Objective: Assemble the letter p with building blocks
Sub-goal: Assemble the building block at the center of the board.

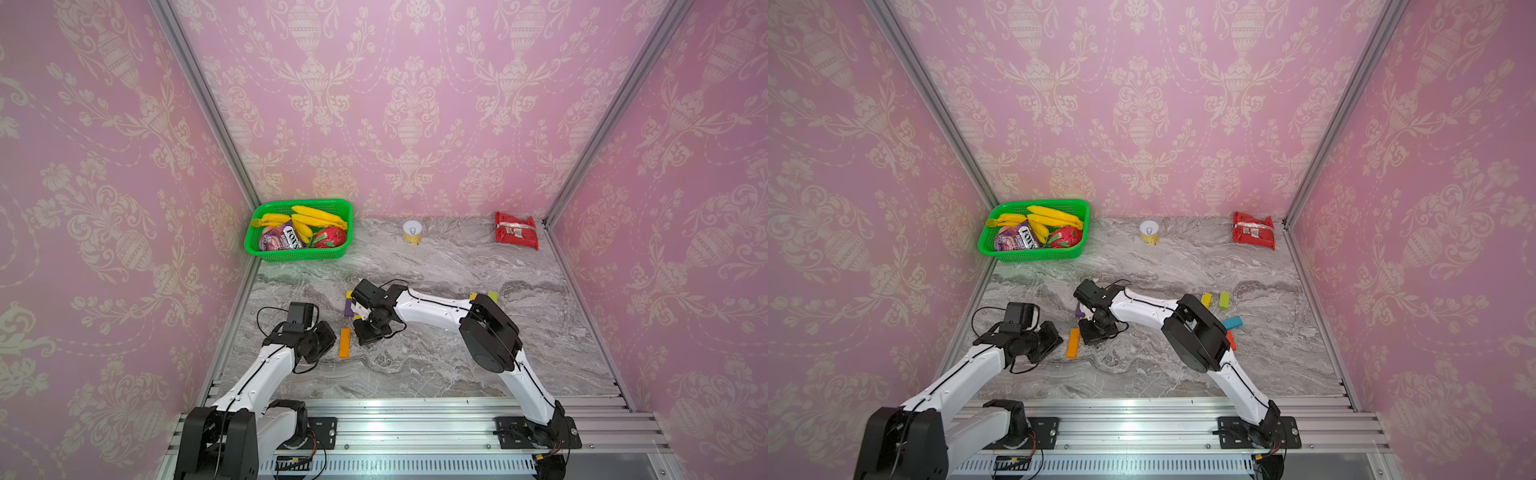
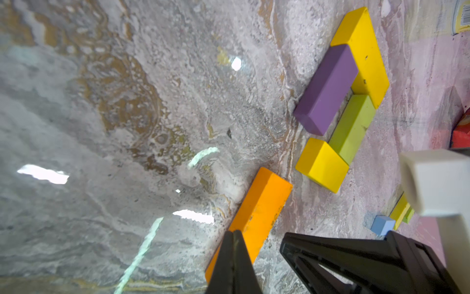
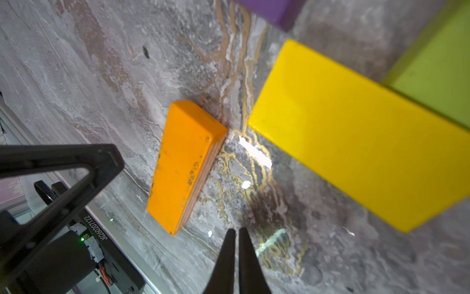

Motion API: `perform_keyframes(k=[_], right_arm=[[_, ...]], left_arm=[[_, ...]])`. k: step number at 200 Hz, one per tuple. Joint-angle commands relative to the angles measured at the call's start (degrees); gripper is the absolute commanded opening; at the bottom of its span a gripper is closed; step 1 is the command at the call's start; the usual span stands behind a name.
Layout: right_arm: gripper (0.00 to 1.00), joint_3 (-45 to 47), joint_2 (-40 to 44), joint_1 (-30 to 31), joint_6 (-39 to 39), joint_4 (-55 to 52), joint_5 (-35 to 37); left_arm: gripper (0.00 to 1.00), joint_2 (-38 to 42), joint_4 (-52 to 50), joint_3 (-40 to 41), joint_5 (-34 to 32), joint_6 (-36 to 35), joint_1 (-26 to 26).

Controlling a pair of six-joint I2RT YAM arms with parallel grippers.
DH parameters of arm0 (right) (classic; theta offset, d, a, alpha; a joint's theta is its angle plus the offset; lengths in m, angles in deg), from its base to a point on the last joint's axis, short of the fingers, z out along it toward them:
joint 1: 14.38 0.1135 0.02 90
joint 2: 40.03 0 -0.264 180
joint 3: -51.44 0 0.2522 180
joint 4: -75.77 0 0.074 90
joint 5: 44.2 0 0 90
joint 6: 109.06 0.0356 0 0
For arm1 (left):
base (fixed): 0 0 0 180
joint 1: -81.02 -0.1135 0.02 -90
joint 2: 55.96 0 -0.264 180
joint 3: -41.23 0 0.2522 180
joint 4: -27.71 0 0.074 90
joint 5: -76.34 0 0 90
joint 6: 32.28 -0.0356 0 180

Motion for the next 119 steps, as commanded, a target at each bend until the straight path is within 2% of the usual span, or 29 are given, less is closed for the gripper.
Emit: perform_keyframes(k=[1,62,119], right_arm=[[0.09,-1.2,0.3,0.8,-1.1,-0.7,-0.9],[0.09,-6.0,-3.5,1.2,-1.6,-1.8,-2.7],[0.10,-9.3,-6.4,1.0,-1.3,-4.2,-3.3]], left_arm=[[0.00,1.2,-2.0,1.9,1.9,-0.9,0.5],[0.00,-1.5,3.9,4.8,4.0,0.4,1.0],[0.00,-5.4,5.2,3.4,4.5,-0.2,1.2]])
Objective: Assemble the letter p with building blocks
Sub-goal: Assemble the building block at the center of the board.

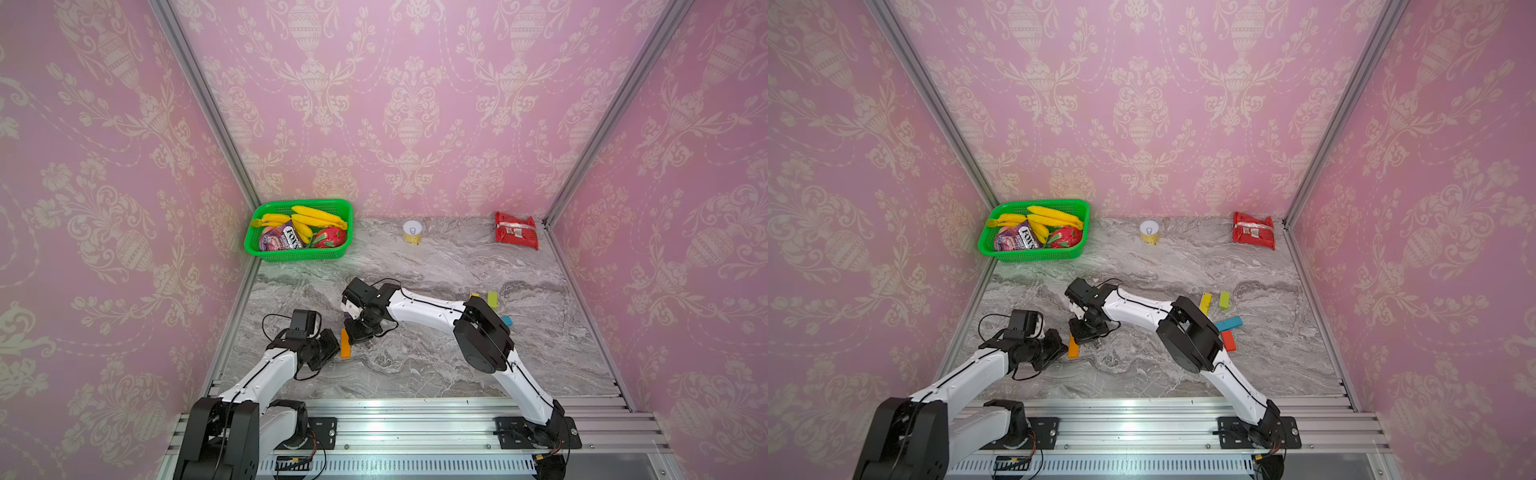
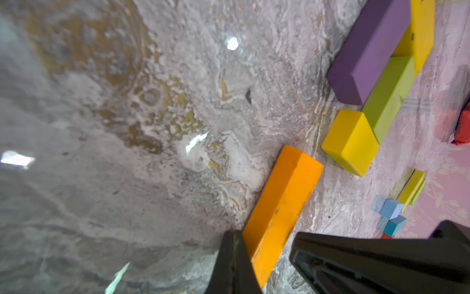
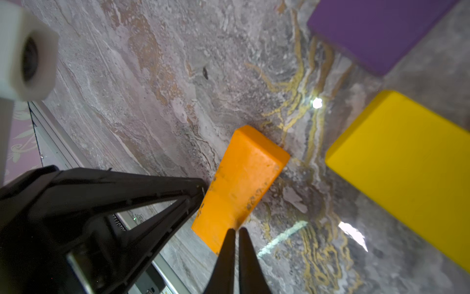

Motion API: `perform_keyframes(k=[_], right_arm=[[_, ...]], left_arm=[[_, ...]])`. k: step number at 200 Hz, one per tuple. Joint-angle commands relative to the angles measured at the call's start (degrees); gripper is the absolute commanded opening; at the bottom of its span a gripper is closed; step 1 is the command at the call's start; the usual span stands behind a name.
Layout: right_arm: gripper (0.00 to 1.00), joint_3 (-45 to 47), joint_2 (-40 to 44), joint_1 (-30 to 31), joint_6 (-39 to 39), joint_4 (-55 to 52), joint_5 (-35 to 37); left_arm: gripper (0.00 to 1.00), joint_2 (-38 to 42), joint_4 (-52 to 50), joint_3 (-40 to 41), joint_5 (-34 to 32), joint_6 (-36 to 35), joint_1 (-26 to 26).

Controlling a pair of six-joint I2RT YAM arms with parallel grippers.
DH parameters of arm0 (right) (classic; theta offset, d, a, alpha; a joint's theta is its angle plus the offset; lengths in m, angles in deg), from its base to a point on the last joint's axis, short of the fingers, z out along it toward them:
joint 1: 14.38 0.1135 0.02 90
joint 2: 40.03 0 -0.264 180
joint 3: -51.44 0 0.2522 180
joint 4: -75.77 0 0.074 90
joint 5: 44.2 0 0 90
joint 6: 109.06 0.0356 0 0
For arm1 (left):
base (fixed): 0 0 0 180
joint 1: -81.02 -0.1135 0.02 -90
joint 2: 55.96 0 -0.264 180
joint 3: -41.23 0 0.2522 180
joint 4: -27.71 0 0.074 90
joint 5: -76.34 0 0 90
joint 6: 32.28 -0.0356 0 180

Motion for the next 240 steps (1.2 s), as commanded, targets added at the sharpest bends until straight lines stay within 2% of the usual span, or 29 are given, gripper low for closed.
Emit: perform_keyframes(k=[1,108,168,240], right_arm=[[0.09,-1.6,-2.2,0.1,-0.9,-2.7,-0.7],[0.09,6.7,4.8,-0.2,0.0,-0.1,2.0],[0.09,4.8,2.3,0.1,-0.4,-0.5,-0.3],[0.09,0.3,-1.1,0.0,-0.4,-1.9,-0.5]], left_arm=[[0.00,-1.9,-0.3,-0.3,0.3,-0.5,0.4],[0.00,1.1,-4.2,-0.2,-1.3,-1.3,0.5],[0.00,3.3,-5.5,-0.3,-1.6,-1.0,2.5],[0.00,-0.4,-2.8,-0.5,-1.9,-0.2,2.8]])
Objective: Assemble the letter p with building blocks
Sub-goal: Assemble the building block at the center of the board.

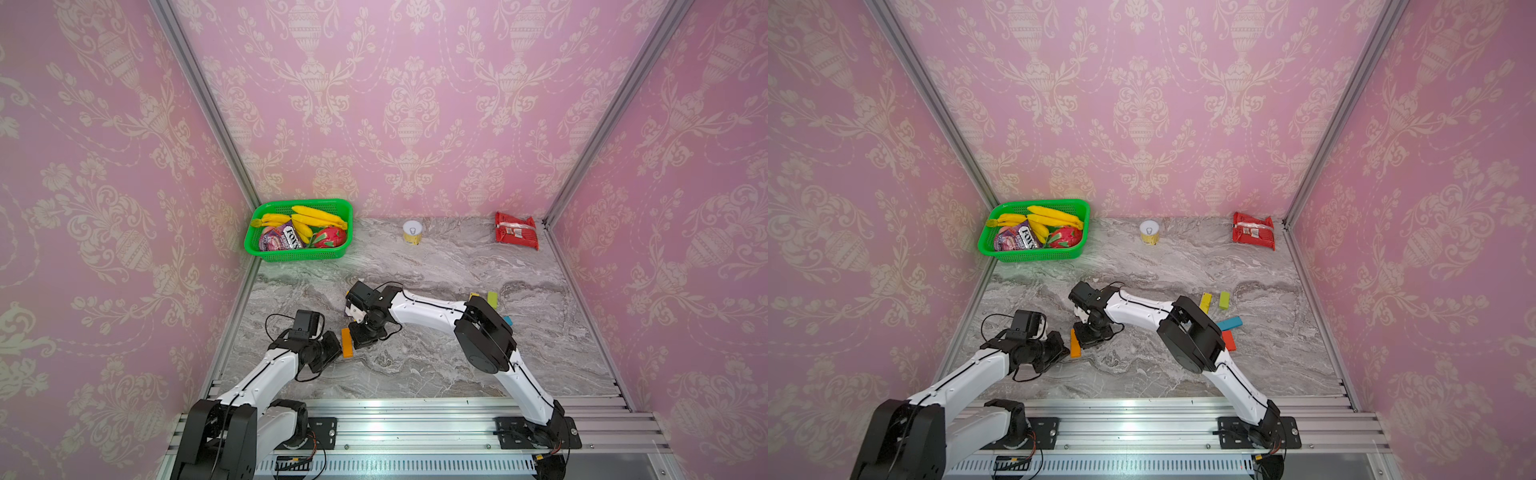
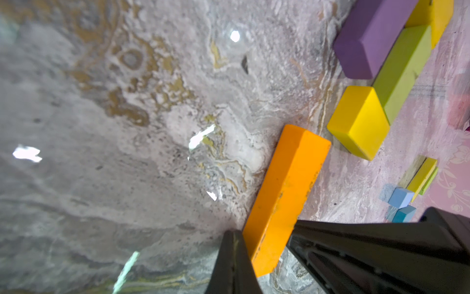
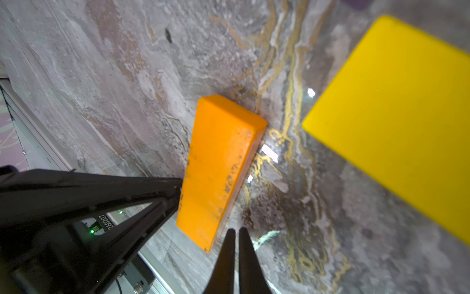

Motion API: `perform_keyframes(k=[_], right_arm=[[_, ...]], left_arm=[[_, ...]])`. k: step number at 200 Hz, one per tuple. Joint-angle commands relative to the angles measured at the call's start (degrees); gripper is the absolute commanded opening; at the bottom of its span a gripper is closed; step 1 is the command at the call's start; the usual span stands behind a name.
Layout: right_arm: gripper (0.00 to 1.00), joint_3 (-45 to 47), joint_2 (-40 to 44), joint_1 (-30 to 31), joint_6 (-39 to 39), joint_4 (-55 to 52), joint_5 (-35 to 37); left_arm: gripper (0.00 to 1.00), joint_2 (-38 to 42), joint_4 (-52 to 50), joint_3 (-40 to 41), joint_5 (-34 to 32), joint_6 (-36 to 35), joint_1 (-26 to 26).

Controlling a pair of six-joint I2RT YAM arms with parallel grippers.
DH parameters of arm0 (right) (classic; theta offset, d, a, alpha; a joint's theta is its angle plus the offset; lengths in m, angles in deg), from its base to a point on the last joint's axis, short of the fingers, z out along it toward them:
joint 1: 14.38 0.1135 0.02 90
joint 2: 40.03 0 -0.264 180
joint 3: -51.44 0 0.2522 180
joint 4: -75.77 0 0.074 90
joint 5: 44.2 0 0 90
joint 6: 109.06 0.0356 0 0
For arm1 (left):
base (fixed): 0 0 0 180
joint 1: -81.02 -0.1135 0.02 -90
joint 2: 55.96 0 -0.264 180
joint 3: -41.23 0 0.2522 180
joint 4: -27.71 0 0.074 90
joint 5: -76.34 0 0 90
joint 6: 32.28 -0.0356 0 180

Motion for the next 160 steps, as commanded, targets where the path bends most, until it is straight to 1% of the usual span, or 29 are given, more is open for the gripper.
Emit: perform_keyframes(k=[1,27,63,105,160], right_arm=[[0.09,-2.9,-2.6,0.1,-0.4,-1.7,-0.5],[0.10,-4.1,-3.3,-0.2,-0.3,-2.4,-0.3],[0.10,-4.5,-3.6,-0.8,0.0,-3.5,-0.1],[0.09,-2.5,-1.8,-1.1,0.1,-3.0,1.0],[0.09,0.8,0.9,-1.1,-0.1,-2.1,1.2]], left_arm=[[0.00,-1.6,0.2,-0.2,-1.3,-0.2,0.5],[0.00,-3.8,1.3,-0.8,-1.0,0.0,0.5],[0.00,-5.2,0.6,-2.4,-2.3,-0.2,0.5],[0.00,-6.0,-0.2,-3.5,-3.0,-0.5,0.5],[0.00,-3.5,-2.4,-3.0,-2.9,-0.5,0.4]])
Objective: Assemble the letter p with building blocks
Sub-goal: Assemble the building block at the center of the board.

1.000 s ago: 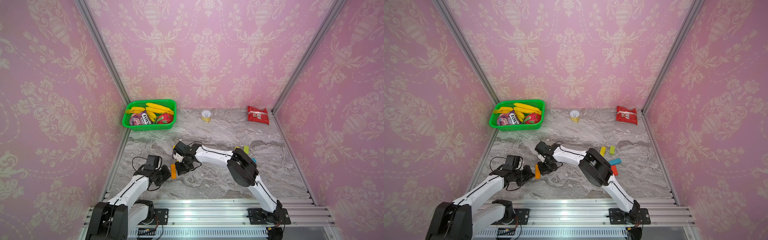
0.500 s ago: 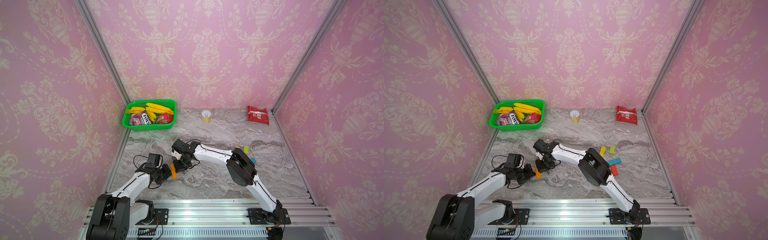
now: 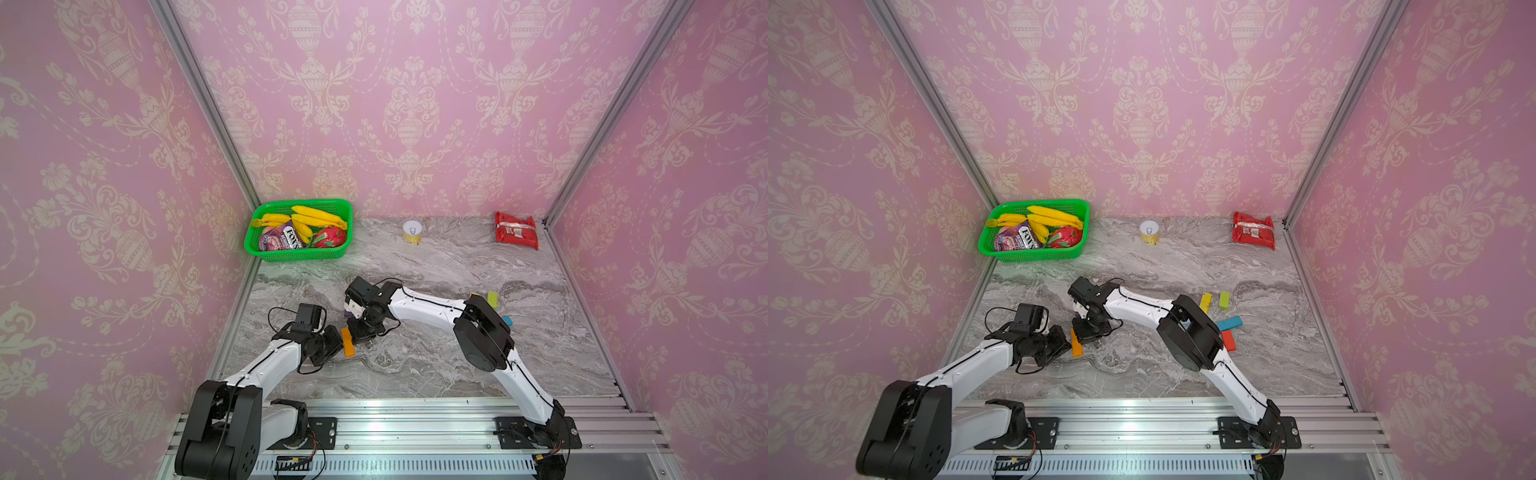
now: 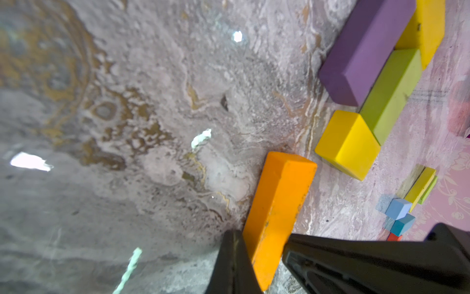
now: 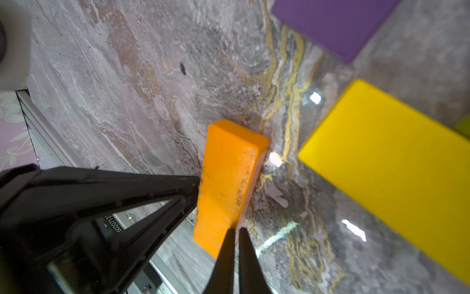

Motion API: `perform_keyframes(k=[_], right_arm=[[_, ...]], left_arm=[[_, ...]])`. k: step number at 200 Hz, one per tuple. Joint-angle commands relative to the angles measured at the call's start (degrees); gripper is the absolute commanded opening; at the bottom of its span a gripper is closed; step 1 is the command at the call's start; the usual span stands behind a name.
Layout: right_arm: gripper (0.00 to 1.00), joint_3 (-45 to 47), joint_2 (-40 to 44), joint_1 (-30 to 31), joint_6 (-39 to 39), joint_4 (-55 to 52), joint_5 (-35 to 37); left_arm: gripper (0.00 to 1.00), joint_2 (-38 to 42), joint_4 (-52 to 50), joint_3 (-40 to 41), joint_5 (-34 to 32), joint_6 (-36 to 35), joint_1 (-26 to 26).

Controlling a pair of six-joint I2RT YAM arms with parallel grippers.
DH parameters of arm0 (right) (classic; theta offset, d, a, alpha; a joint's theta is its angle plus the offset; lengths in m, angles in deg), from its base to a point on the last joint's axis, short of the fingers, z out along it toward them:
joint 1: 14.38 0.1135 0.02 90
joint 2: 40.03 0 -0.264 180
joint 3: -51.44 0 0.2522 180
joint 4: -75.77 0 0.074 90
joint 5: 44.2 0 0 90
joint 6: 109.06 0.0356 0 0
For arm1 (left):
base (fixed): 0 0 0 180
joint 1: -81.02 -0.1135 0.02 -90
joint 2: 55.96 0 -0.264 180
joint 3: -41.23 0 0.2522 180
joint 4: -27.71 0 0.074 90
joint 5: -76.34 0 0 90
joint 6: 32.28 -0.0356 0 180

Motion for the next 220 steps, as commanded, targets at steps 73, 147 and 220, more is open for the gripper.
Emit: perform_keyframes(k=[73,147,220], right_arm=[[0.10,4.0,1.4,-0.1,0.0,0.8,-0.4],[0.09,1.3,-0.9,0.0,0.5,-0.3,-0.3],[0.10,-2.3,-3.0,-0.6,0.6,-1.6,-0.6]], left_arm=[[0.00,3.6,-4.4,1.1,-0.9,-0.2,0.5],[0.00,0.3,-1.2,1.3,-0.6,0.4,0.6],[0.00,-2.8,0.2,0.1,-1.7,2.0,0.6]])
